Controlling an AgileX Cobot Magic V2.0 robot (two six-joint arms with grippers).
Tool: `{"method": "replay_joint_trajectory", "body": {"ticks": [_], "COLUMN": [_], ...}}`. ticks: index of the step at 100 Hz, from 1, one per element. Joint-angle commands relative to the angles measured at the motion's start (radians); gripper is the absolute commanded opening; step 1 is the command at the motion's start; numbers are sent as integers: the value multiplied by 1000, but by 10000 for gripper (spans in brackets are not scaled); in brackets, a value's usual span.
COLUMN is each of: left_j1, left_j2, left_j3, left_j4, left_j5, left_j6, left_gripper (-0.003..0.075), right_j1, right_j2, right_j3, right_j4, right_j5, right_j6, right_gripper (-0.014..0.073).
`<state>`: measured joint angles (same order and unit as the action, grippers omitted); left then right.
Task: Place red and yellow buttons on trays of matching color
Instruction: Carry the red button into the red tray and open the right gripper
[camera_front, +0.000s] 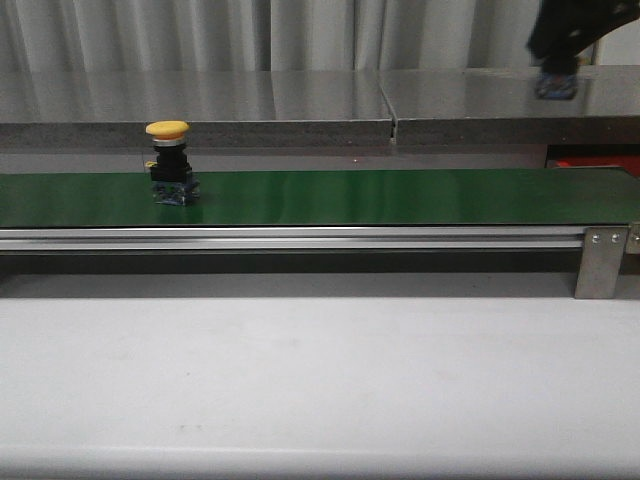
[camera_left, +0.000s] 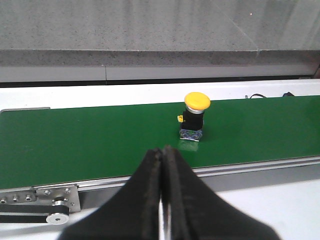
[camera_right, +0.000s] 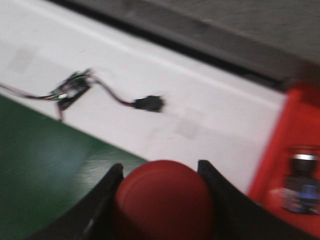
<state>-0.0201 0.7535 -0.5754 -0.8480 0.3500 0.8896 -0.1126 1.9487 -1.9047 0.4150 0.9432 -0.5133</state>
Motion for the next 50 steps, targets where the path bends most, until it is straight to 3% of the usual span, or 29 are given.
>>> {"method": "replay_joint_trajectory", "body": {"ticks": [1, 20, 50], "left_j1": [-9, -9, -9], "left_j2": [0, 0, 0], "left_j3": [-29, -29, -29], "left_j4": [-29, -29, -29], "left_j5": [-48, -48, -48], "left_j6": [3, 3, 3], "left_gripper": [-19, -19, -19], "right_j1": [-81, -204, -259], "right_j2": [-41, 53, 204], "right_j3": [-109, -224, -236], "right_j4": [-36, -32, -32], "right_j5": [-14, -9, -112], "right_j6": [41, 45, 45], "right_gripper": [146, 146, 146]}}
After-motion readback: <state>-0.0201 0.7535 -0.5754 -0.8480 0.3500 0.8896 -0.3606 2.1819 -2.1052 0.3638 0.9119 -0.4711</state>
